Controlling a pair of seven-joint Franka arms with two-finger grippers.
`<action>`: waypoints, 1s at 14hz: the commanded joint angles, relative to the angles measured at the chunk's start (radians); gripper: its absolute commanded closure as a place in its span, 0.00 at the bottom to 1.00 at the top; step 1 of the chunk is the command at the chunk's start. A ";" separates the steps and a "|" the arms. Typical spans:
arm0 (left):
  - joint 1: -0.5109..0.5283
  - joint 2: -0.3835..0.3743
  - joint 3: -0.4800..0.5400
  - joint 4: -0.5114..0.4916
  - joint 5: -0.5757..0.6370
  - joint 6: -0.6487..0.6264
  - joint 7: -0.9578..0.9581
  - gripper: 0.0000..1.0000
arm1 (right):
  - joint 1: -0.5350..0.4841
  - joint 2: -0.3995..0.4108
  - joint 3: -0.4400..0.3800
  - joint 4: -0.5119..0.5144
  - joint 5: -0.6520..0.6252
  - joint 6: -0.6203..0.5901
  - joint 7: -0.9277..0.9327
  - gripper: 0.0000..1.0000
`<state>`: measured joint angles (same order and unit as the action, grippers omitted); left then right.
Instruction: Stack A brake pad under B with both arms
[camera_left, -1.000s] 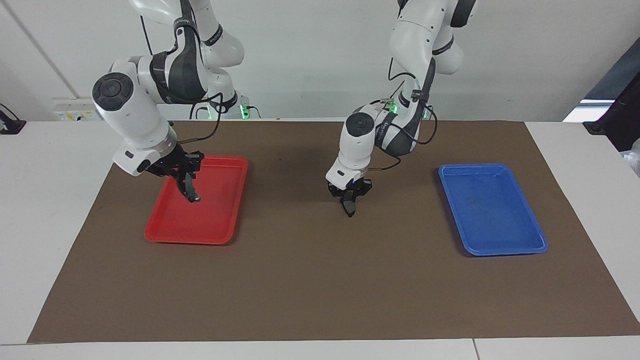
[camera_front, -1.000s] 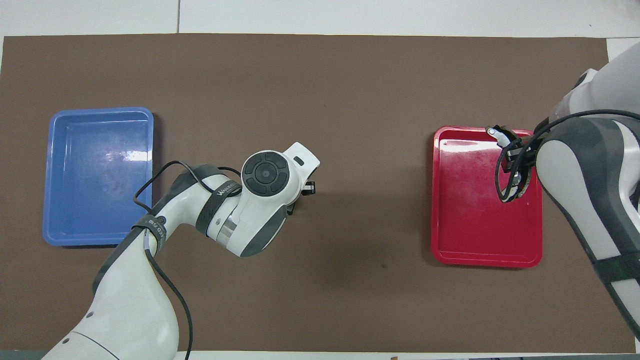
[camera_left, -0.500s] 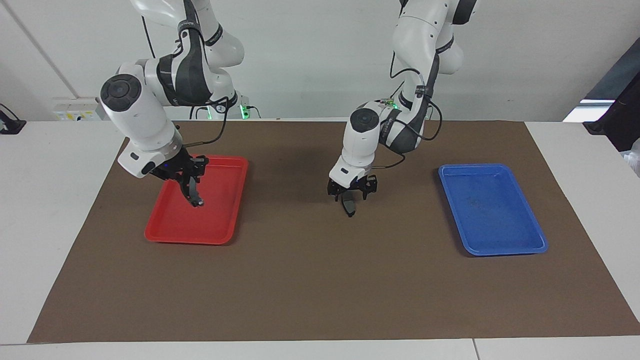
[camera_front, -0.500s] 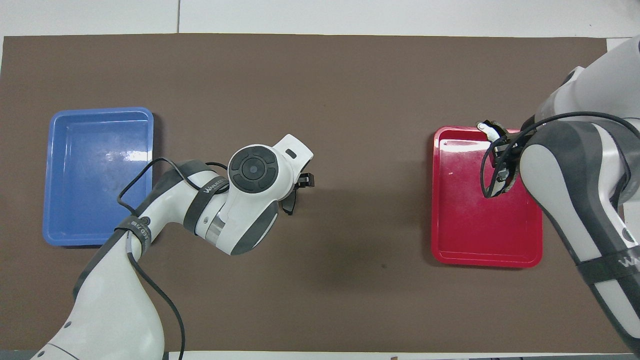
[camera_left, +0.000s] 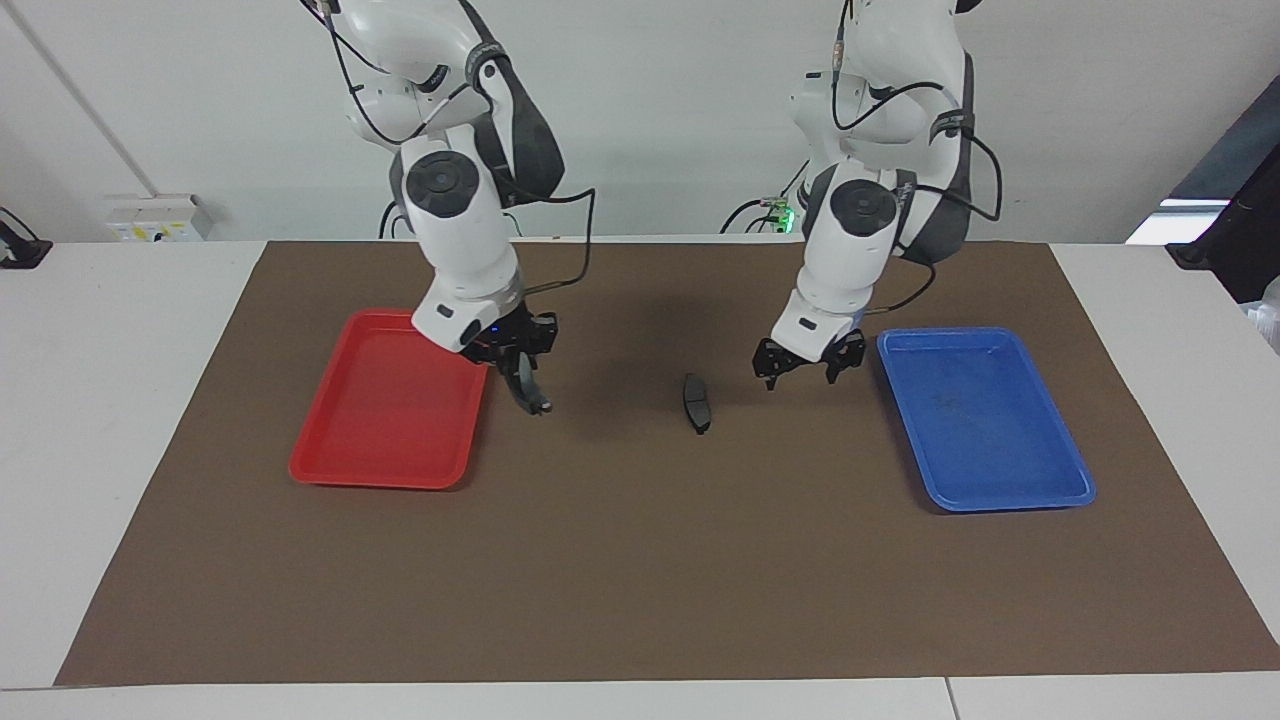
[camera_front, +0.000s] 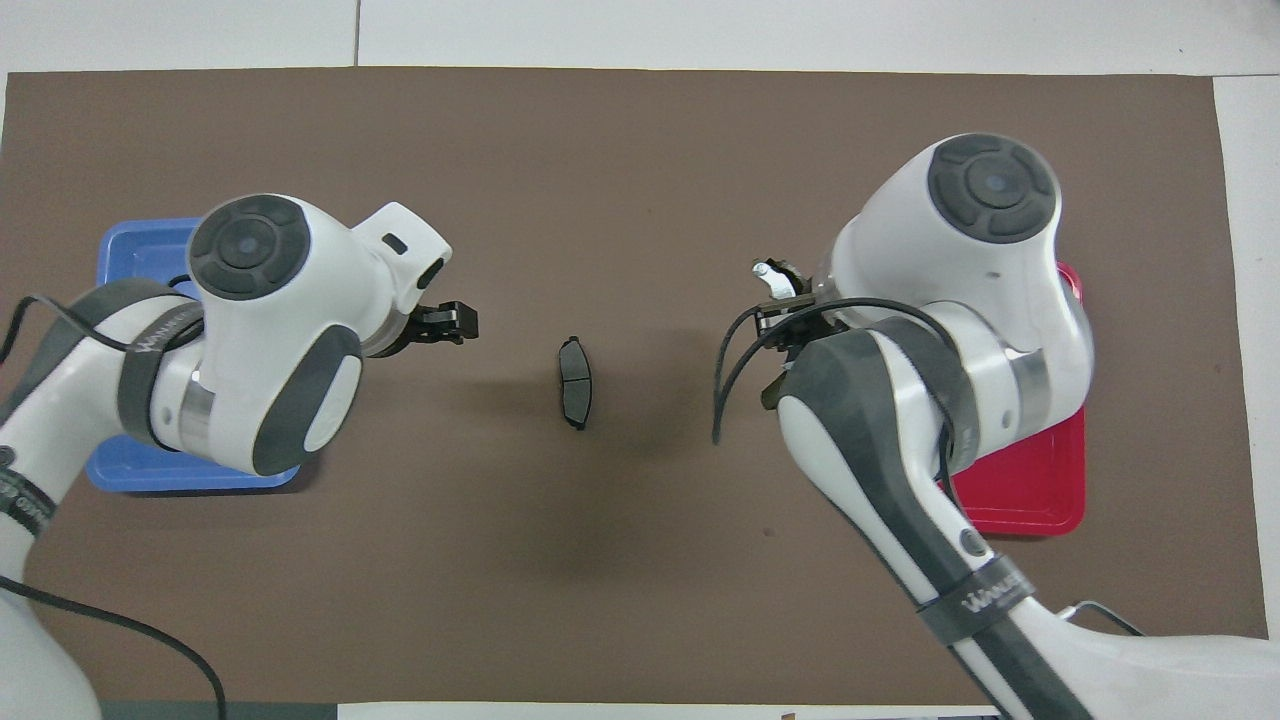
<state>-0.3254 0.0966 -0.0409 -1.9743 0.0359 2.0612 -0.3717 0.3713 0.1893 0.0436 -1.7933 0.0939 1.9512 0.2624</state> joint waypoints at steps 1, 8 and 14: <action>0.122 -0.086 -0.008 -0.020 -0.005 -0.067 0.162 0.00 | 0.122 0.108 -0.001 0.079 0.027 0.084 0.147 1.00; 0.382 -0.181 -0.007 0.052 -0.005 -0.203 0.442 0.00 | 0.285 0.344 -0.001 0.204 -0.009 0.237 0.247 0.99; 0.387 -0.117 -0.005 0.247 -0.007 -0.357 0.448 0.00 | 0.284 0.335 0.001 0.132 -0.019 0.308 0.224 0.99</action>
<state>0.0552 -0.0718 -0.0403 -1.8157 0.0359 1.7684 0.0647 0.6600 0.5571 0.0410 -1.6116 0.0846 2.2254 0.5042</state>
